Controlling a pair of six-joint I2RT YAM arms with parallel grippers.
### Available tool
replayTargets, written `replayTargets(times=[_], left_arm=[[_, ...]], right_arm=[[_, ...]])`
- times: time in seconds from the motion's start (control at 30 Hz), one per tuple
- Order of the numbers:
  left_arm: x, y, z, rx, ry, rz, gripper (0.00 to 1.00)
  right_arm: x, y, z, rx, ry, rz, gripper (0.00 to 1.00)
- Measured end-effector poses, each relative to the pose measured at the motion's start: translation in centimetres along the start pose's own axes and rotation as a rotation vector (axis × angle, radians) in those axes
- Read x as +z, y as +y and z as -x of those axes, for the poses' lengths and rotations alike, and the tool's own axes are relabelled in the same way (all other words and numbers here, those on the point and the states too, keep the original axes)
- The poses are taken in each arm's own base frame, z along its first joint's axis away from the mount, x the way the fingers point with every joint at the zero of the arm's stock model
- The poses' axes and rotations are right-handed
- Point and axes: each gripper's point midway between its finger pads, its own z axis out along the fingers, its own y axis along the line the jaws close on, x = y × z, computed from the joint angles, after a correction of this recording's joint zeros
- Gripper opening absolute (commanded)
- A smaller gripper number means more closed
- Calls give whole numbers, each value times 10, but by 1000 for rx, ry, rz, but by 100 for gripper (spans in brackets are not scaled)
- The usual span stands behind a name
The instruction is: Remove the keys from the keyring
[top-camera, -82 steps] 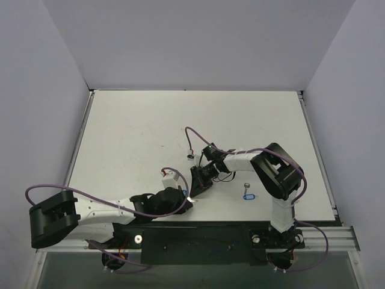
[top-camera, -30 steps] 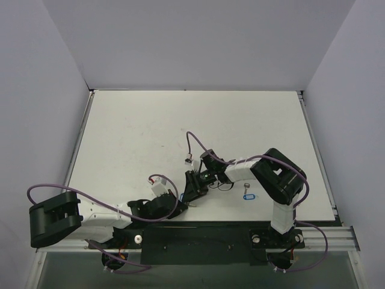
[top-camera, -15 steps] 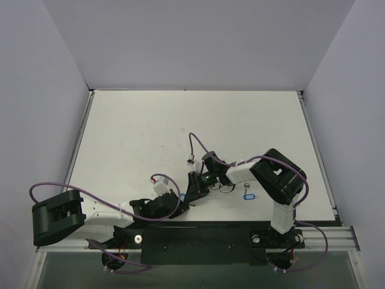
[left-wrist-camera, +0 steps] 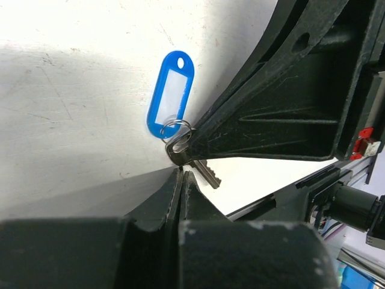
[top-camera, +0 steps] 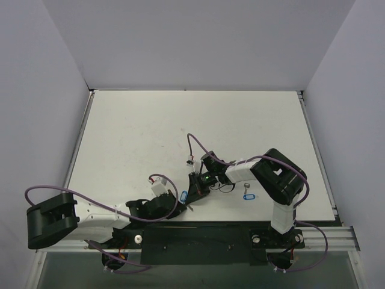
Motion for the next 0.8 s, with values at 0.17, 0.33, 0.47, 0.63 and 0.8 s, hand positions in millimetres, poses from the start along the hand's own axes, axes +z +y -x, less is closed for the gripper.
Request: replayTargets(times=[0.17, 0.33, 0.47, 0.63, 0.8], left_arm=[[-6, 3, 1, 67, 8, 24, 0], [-20, -6, 0, 142, 32, 24, 11], [-37, -23, 4, 176, 39, -21, 24], [-63, -34, 16, 204, 27, -59, 32], [-103, -59, 43, 255, -23, -112, 46]], right_arm=[[-3, 1, -3, -2, 5, -22, 0], [-15, 6, -3, -24, 7, -68, 0], [-31, 24, 1, -71, -13, -81, 0], [-53, 58, 4, -154, -34, -81, 0], [-71, 93, -5, -232, -34, -79, 0]])
